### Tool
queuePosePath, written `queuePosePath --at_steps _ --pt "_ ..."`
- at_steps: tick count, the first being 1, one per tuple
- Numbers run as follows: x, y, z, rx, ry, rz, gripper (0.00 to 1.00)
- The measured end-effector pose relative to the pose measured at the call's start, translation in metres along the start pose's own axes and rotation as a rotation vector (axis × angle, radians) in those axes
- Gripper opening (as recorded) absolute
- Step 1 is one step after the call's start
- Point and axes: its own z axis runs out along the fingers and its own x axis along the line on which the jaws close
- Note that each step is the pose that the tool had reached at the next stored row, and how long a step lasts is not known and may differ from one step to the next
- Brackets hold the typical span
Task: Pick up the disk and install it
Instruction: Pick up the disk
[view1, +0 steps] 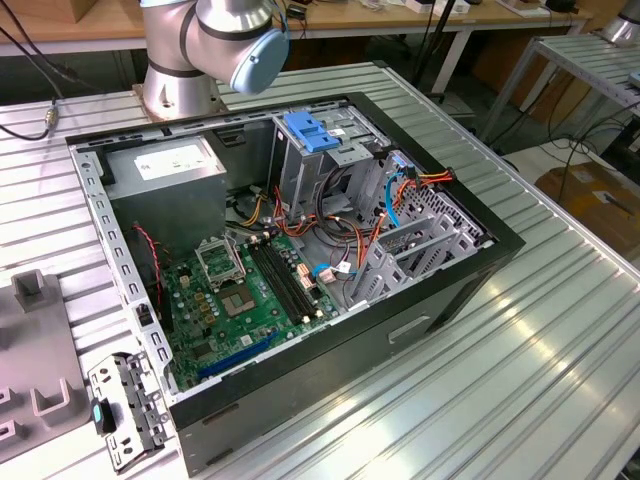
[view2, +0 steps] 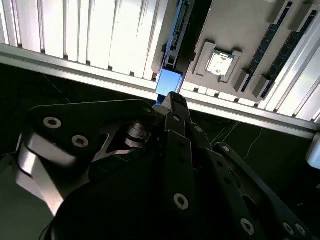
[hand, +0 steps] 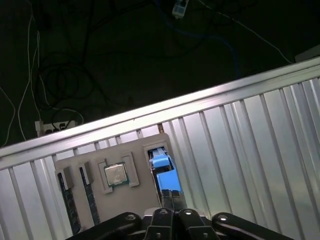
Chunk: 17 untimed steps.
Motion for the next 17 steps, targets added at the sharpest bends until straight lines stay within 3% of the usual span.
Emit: queuePosePath --at_steps 1,4,7,9,10,11,17 --pt "0.0 0.0 0.0007 -0.0004 0.0004 -0.017 0.17" --pt "-0.0011 0.0003 0.0044 -0.001 0.002 -0.057 0.36" --pt "-0.0011 0.0002 0.008 -0.0018 0.0033 -0.108 0.42" --pt "-0.0012 0.0002 0.0102 -0.0026 0.0041 -0.143 0.54" --pt "-0.0012 0.0002 0.0105 -0.0028 0.0044 -0.156 0.54" --pt "-0.0012 0.0002 0.0105 -0.0029 0.0045 -0.16 0.6" --pt "-0.0012 0.0002 0.0107 -0.0027 0.0044 -0.161 0.6"
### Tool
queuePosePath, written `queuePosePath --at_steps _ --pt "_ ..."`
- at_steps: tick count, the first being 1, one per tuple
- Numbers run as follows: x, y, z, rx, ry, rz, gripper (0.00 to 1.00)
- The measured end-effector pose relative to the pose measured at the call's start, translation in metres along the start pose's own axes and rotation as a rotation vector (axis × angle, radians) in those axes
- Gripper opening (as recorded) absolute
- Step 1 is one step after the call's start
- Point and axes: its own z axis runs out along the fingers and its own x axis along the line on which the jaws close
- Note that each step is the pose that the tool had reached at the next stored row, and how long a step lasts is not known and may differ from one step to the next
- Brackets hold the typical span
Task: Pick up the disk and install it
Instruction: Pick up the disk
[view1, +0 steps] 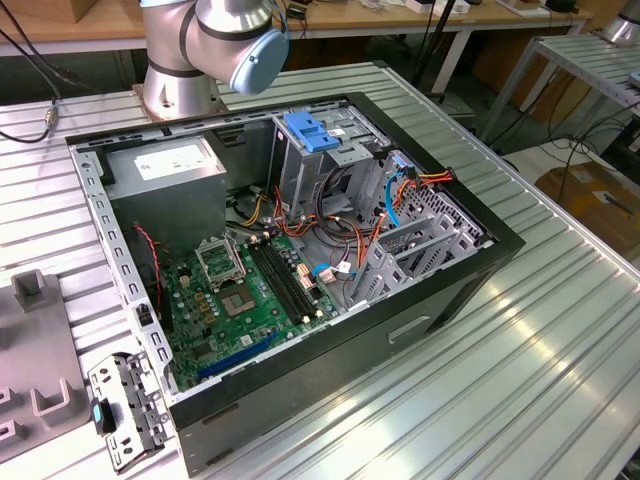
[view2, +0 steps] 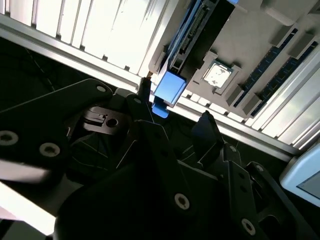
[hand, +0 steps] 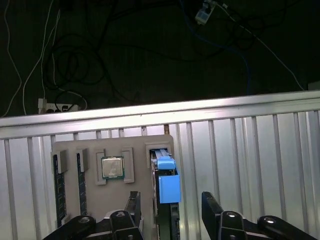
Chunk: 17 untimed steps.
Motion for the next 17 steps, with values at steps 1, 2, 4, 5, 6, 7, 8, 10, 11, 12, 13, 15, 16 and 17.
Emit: queuePosePath --at_steps 1,2,4,5,6,7,8,10,11,12,13,15,16,17 --pt "0.0 0.0 0.0 0.0 0.0 0.0 0.6" --pt "0.0 0.0 0.0 0.0 0.0 0.0 0.6" --pt "0.0 0.0 0.0 0.0 0.0 0.0 0.6" --pt "0.0 0.0 0.0 0.0 0.0 0.0 0.6" --pt "0.0 0.0 0.0 0.0 0.0 0.0 0.6" --pt "0.0 0.0 0.0 0.0 0.0001 0.0 0.6" --pt "0.0 0.0 0.0 -0.0001 0.0002 -0.001 0.6" --pt "-0.0001 0.0 0.0001 0.0 0.0003 -0.003 0.6" --pt "-0.001 0.0001 0.0002 0.0 0.0005 -0.005 0.6" --pt "-0.0012 0.0001 0.0004 0.0 0.0005 -0.007 0.6" --pt "-0.0013 0.0001 0.001 -0.0001 0.0006 -0.01 0.6" --pt "-0.0013 0.0003 0.0023 -0.0001 0.0007 -0.014 0.6" --pt "-0.0012 0.0005 0.0034 -0.0001 0.0005 -0.019 0.6" --pt "-0.0011 0.0007 0.0047 -0.0002 0.0004 -0.028 0.6"
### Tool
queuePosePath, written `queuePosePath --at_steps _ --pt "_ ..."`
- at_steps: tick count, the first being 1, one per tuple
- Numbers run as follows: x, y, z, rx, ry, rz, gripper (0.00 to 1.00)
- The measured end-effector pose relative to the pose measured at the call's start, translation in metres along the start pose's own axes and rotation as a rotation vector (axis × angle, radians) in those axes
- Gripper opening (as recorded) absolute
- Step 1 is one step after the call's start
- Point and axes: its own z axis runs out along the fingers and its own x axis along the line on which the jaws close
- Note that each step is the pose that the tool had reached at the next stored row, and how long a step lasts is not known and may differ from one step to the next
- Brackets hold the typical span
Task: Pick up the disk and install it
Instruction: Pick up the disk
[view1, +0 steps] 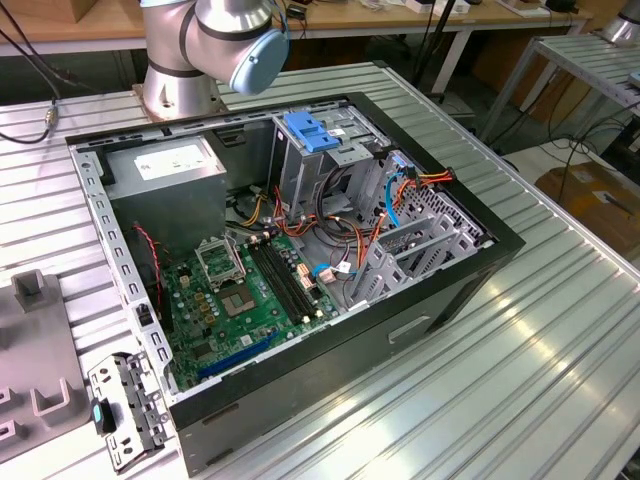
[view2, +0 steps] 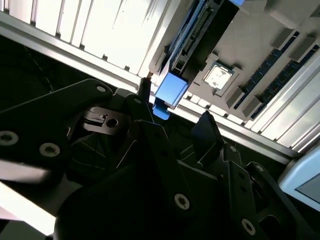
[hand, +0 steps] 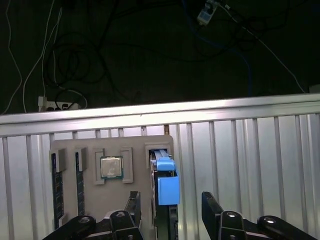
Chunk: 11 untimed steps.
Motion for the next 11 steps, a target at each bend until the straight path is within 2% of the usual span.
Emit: queuePosePath --at_steps 5,7,11 --pt "0.0014 0.0001 0.0058 -0.0001 0.0008 -0.041 0.6" --pt "0.0039 -0.0002 0.0144 -0.0002 0.0008 -0.044 0.6" --pt "0.0059 -0.0003 0.0231 0.0002 0.0008 -0.045 0.6"
